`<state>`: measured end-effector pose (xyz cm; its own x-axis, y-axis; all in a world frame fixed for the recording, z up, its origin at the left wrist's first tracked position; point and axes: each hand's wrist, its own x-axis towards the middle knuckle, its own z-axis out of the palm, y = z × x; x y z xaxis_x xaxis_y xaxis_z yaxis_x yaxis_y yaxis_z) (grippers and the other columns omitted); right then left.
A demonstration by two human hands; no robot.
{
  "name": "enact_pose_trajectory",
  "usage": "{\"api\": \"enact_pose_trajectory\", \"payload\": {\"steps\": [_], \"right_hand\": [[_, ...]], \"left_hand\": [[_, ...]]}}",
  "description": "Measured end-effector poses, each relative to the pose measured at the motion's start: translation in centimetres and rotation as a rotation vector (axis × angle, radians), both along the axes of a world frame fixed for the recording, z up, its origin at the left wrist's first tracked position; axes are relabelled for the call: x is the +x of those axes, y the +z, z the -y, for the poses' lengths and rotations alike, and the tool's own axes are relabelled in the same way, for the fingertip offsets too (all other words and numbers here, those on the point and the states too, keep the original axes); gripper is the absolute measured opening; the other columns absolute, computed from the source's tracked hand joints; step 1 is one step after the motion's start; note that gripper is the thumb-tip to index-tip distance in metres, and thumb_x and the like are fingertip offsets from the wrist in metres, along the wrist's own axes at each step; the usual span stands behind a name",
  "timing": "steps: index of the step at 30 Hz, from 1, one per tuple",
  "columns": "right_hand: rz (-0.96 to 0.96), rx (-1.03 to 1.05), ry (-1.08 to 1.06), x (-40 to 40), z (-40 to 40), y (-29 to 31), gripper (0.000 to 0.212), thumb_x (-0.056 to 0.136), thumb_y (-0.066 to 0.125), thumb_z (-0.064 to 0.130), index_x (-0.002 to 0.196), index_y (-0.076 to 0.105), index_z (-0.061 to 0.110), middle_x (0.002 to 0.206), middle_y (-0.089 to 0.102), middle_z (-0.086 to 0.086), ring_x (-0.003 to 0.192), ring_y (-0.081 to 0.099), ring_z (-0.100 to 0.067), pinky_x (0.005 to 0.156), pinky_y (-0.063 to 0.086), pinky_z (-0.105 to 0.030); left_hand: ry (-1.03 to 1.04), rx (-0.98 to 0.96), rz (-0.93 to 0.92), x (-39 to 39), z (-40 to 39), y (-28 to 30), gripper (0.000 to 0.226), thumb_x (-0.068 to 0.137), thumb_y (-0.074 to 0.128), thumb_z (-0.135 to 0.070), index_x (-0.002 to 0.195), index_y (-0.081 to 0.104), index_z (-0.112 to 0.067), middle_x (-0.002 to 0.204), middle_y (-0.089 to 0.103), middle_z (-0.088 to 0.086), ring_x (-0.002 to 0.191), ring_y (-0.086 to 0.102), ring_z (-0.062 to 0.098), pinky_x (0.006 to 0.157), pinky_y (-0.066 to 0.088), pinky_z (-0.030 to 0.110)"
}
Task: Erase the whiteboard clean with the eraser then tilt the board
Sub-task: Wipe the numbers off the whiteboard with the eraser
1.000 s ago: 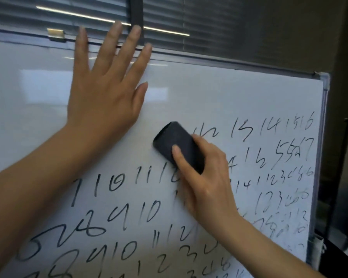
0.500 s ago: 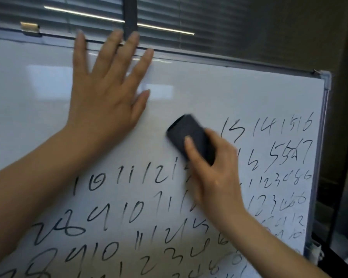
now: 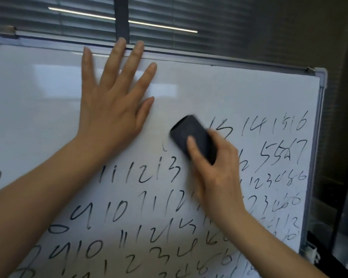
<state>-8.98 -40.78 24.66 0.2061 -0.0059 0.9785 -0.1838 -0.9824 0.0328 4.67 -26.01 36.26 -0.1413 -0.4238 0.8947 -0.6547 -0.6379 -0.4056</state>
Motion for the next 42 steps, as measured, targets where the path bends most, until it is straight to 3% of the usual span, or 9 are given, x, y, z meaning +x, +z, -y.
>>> {"api": "enact_pose_trajectory", "payload": {"steps": [4,12,16,19,27,32,35,38,42], "right_hand": [[-0.126,-0.196,0.011,0.0,-0.9,-2.6,0.073,0.067,0.071,-0.009,0.134,0.053,0.011,0.131,0.050,-0.029,0.112,0.050,-0.042,0.086,0.042,-0.047],[0.109,0.013,-0.012,-1.4,3.6,3.2,0.050,0.080,0.058,-0.014,0.128,0.057,0.002,0.128,0.047,-0.035,0.106,0.049,-0.050,0.088,0.043,-0.054],[0.043,-0.134,0.062,-0.4,2.3,0.7,0.054,0.075,0.070,-0.010,0.126,0.060,0.006,0.127,0.051,-0.033,0.106,0.050,-0.044,0.085,0.045,-0.049],[-0.069,-0.249,0.074,-1.1,3.1,-0.1,0.058,0.073,0.066,-0.012,0.126,0.060,0.009,0.129,0.052,-0.030,0.110,0.048,-0.039,0.085,0.043,-0.045],[0.146,-0.023,0.016,-3.5,9.0,5.1,0.048,0.083,0.057,-0.013,0.128,0.058,0.003,0.130,0.046,-0.033,0.104,0.047,-0.050,0.090,0.043,-0.049],[0.079,-0.071,0.126,-0.5,6.4,1.7,0.037,0.092,0.063,0.017,0.129,0.060,0.013,0.126,0.055,-0.014,0.109,0.045,-0.019,0.095,0.040,-0.032],[0.041,-0.248,0.157,-0.1,5.7,-0.1,0.050,0.077,0.067,-0.011,0.123,0.063,0.008,0.125,0.054,-0.030,0.104,0.047,-0.035,0.085,0.042,-0.040],[0.061,-0.220,0.086,-0.8,7.3,1.1,0.048,0.078,0.066,-0.010,0.122,0.064,0.009,0.125,0.053,-0.030,0.103,0.047,-0.037,0.083,0.043,-0.044],[0.190,-0.025,0.000,-2.1,10.3,3.9,0.042,0.087,0.057,-0.006,0.128,0.059,0.005,0.129,0.047,-0.032,0.102,0.047,-0.048,0.092,0.039,-0.042]], "left_hand": [[0.008,0.038,0.040,-0.7,1.4,-0.1,0.054,0.105,0.021,-0.038,0.153,0.027,-0.014,0.162,0.013,0.014,0.149,0.008,0.035,0.114,0.003,0.066],[0.014,-0.010,0.041,-0.5,1.5,-0.5,0.052,0.105,0.025,-0.034,0.153,0.030,-0.014,0.161,0.017,0.014,0.149,0.008,0.035,0.117,0.003,0.061],[-0.001,-0.040,0.028,-0.9,2.0,-0.9,0.051,0.105,0.028,-0.031,0.152,0.032,-0.011,0.161,0.018,0.014,0.149,0.010,0.036,0.116,0.005,0.061],[-0.014,-0.029,0.057,-1.7,3.2,-1.2,0.050,0.104,0.032,-0.028,0.150,0.035,-0.009,0.160,0.021,0.017,0.147,0.014,0.039,0.115,0.009,0.064],[-0.015,-0.052,-0.008,-2.0,4.4,-2.3,0.053,0.104,0.025,-0.030,0.152,0.030,-0.009,0.161,0.019,0.015,0.149,0.012,0.035,0.117,0.009,0.061],[-0.073,-0.052,0.060,-2.4,5.8,-2.3,0.047,0.104,0.034,-0.024,0.147,0.040,-0.006,0.157,0.028,0.017,0.146,0.021,0.038,0.114,0.016,0.065],[-0.109,-0.038,0.072,-2.5,6.4,-2.4,0.044,0.104,0.037,-0.019,0.145,0.044,-0.005,0.155,0.031,0.018,0.144,0.025,0.039,0.113,0.018,0.066],[-0.123,-0.022,0.058,-2.0,6.4,-2.5,0.044,0.104,0.035,-0.019,0.145,0.043,-0.005,0.156,0.030,0.018,0.145,0.024,0.039,0.114,0.016,0.063],[-0.116,-0.026,0.076,-1.2,6.3,-2.9,0.044,0.105,0.036,-0.020,0.146,0.042,-0.006,0.156,0.030,0.018,0.144,0.025,0.040,0.115,0.015,0.062]]}}
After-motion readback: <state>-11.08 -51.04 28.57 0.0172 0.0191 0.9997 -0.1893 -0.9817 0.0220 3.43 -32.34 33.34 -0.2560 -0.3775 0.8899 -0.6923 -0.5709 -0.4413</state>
